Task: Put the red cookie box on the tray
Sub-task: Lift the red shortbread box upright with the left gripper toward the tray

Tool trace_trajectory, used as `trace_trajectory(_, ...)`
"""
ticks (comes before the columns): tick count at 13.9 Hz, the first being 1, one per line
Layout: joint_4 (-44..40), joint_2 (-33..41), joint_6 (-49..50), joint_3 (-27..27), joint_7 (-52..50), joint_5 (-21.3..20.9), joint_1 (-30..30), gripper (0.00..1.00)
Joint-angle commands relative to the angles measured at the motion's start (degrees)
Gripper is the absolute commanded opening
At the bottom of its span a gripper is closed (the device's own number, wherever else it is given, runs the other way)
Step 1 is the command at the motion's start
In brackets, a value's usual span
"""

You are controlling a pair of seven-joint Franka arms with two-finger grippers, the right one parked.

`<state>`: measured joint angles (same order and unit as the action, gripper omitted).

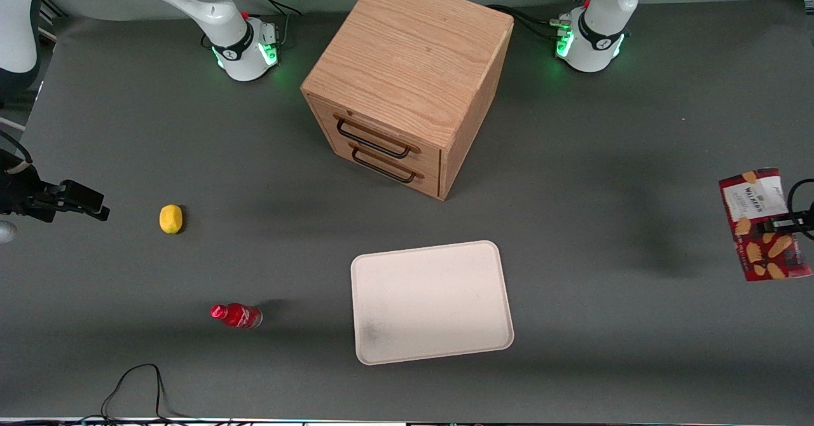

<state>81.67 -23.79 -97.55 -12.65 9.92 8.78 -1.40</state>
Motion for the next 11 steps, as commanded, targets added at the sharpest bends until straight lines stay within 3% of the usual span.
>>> trace_trajectory(1, -4.0, 1.4, 3.7, 4.1, -9.5, -0.5, 5.9, 0.00)
trace_trajectory(5, -13.3, -5.1, 1.5, 13.4, -26.3, -2.9, 14.0, 0.00)
trace_trajectory(9, -16.1, -13.9, -9.6, 14.1, -26.8, -3.1, 19.9, 0.00)
trace_trajectory(11, -16.1, -17.8, -14.1, 14.2, -28.5, -5.9, 22.1, 0.00)
